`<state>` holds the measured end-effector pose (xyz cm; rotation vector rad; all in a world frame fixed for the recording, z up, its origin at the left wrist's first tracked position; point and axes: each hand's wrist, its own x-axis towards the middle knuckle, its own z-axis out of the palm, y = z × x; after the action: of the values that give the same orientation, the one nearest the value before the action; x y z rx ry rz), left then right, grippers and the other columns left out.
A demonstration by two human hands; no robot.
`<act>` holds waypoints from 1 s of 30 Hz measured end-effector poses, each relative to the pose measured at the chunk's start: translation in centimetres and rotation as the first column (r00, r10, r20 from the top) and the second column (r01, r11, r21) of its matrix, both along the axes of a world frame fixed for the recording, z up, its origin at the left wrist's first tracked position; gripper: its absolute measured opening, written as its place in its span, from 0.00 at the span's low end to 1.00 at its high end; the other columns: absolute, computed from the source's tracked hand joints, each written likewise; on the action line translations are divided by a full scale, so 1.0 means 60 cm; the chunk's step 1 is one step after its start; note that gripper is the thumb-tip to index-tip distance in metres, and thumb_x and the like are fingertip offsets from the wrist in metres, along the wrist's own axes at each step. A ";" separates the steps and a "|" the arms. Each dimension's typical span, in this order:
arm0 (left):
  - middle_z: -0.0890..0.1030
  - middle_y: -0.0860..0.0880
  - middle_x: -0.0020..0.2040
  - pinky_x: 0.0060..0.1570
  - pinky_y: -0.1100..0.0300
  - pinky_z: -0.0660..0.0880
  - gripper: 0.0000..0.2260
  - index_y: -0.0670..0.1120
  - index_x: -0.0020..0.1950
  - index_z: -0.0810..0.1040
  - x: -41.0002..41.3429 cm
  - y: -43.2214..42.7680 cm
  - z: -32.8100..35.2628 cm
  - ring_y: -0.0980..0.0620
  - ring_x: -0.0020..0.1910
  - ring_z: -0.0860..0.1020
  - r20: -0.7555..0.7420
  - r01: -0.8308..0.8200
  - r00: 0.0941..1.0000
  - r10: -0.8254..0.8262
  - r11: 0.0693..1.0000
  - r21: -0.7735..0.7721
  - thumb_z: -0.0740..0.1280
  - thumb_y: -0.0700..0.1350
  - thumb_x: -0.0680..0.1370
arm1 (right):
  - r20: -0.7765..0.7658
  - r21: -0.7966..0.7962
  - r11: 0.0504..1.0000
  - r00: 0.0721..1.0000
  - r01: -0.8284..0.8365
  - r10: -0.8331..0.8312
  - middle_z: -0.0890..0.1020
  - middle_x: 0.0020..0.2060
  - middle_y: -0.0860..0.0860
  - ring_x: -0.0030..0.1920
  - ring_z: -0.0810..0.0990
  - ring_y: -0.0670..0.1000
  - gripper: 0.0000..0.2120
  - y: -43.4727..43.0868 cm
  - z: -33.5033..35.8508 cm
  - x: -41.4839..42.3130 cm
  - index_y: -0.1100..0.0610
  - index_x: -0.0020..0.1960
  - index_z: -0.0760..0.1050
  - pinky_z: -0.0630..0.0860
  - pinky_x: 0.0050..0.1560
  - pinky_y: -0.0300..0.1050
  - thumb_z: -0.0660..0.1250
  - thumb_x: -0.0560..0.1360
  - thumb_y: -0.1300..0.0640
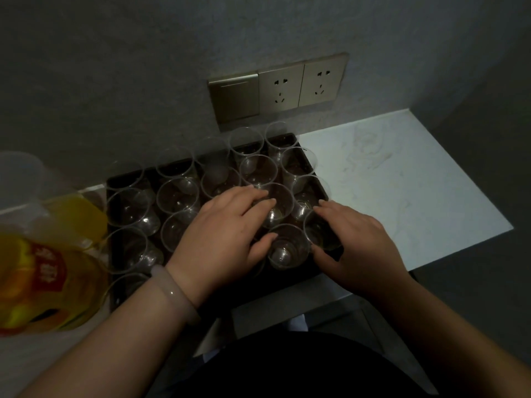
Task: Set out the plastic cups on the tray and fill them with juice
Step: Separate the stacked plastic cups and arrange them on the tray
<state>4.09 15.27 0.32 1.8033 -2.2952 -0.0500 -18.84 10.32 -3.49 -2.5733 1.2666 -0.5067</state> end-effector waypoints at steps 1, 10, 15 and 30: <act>0.76 0.49 0.64 0.60 0.49 0.72 0.24 0.47 0.66 0.75 0.001 0.000 0.001 0.46 0.65 0.72 0.000 0.001 1.000 -0.001 1.000 0.001 0.58 0.58 0.75 | -0.005 0.005 1.000 1.000 0.003 -0.003 0.78 0.64 0.55 0.65 0.75 0.54 0.28 0.000 -0.001 0.000 0.59 0.66 0.74 0.74 0.59 0.51 0.63 0.73 0.42; 0.75 0.49 0.64 0.60 0.50 0.71 0.23 0.47 0.66 0.75 0.013 0.017 0.010 0.47 0.66 0.72 -0.008 -0.002 1.000 0.002 1.000 -0.015 0.59 0.58 0.75 | -0.080 0.073 0.994 0.994 0.082 -0.076 0.72 0.69 0.49 0.71 0.68 0.50 0.30 0.004 0.013 0.004 0.51 0.69 0.70 0.65 0.66 0.49 0.62 0.70 0.41; 0.75 0.48 0.65 0.61 0.48 0.72 0.23 0.46 0.66 0.75 0.031 0.037 0.018 0.46 0.66 0.72 -0.018 -0.022 1.000 0.022 0.999 -0.029 0.60 0.57 0.75 | 0.023 0.005 0.997 0.997 0.080 -0.080 0.74 0.67 0.51 0.70 0.69 0.51 0.27 0.013 0.045 0.024 0.54 0.67 0.72 0.62 0.67 0.47 0.59 0.72 0.44; 0.75 0.47 0.65 0.62 0.45 0.72 0.20 0.45 0.66 0.75 0.149 0.168 0.058 0.47 0.67 0.70 -0.056 -0.053 0.997 0.047 0.992 -0.110 0.65 0.52 0.77 | 0.059 -0.027 0.982 0.981 -0.185 0.186 0.81 0.53 0.48 0.55 0.77 0.51 0.22 0.092 0.077 0.244 0.53 0.61 0.76 0.70 0.55 0.47 0.59 0.72 0.44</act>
<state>13.06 25.34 3.80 1.7806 -2.1704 0.0378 -4.18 15.86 1.14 -2.6378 0.9942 -0.5589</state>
